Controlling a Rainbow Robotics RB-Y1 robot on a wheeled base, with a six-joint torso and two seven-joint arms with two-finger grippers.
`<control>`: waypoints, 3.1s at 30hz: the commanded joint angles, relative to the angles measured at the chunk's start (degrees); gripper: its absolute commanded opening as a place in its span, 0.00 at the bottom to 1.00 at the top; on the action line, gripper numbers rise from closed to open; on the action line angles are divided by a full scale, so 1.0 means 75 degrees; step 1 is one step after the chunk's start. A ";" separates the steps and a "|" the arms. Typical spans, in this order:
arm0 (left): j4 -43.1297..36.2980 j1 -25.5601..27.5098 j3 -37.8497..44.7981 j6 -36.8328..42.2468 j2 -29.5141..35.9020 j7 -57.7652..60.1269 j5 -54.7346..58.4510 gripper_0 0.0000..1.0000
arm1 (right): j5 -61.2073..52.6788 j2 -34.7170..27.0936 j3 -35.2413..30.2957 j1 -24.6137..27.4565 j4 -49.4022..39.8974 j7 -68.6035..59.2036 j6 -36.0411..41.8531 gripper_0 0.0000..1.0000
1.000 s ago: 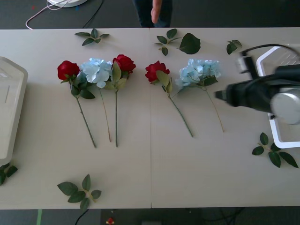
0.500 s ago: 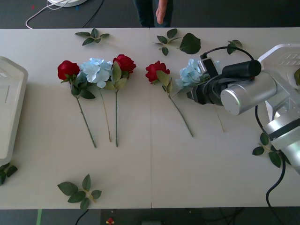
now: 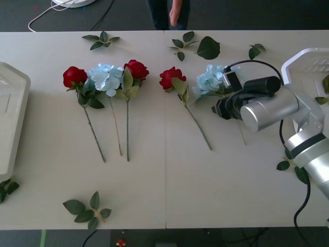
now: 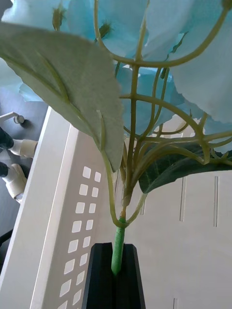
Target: Place the red flowers into the right box and the blue flowers into the left box. If a person shows an open palm, hand one flower to the person first, then continue sorting.
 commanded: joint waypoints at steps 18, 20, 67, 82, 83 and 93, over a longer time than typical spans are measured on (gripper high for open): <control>-0.0052 0.0019 0.0000 -0.0109 0.0035 0.0636 -0.0044 0.00 | -0.0118 0.0348 0.0295 -0.0320 0.0342 0.0416 -0.0781 0.00; -0.0052 0.0019 0.0000 -0.0109 0.0035 0.0636 -0.0044 0.00 | -0.0165 0.0336 0.0295 -0.0332 0.0331 0.0416 -0.0851 0.00; -0.0052 0.0019 0.0000 -0.0109 0.0035 0.0636 -0.0044 0.00 | -0.2122 0.0863 -0.1369 -0.1011 -0.2529 0.2103 -0.4964 0.00; -0.0052 0.0019 0.0000 -0.0109 0.0035 0.0636 -0.0044 0.00 | -0.2157 0.1121 -0.1088 -0.1644 -0.1509 0.2361 -0.5691 0.00; -0.0052 0.0019 0.0000 -0.0109 0.0035 0.0636 -0.0044 0.00 | -0.2169 0.1110 -0.1076 -0.1632 -0.1509 0.2338 -0.5679 0.00; -0.0052 0.0019 0.0000 -0.0109 0.0035 0.0636 -0.0044 0.00 | -0.2286 0.1121 -0.1064 -0.1632 -0.1509 0.2232 -0.5691 1.00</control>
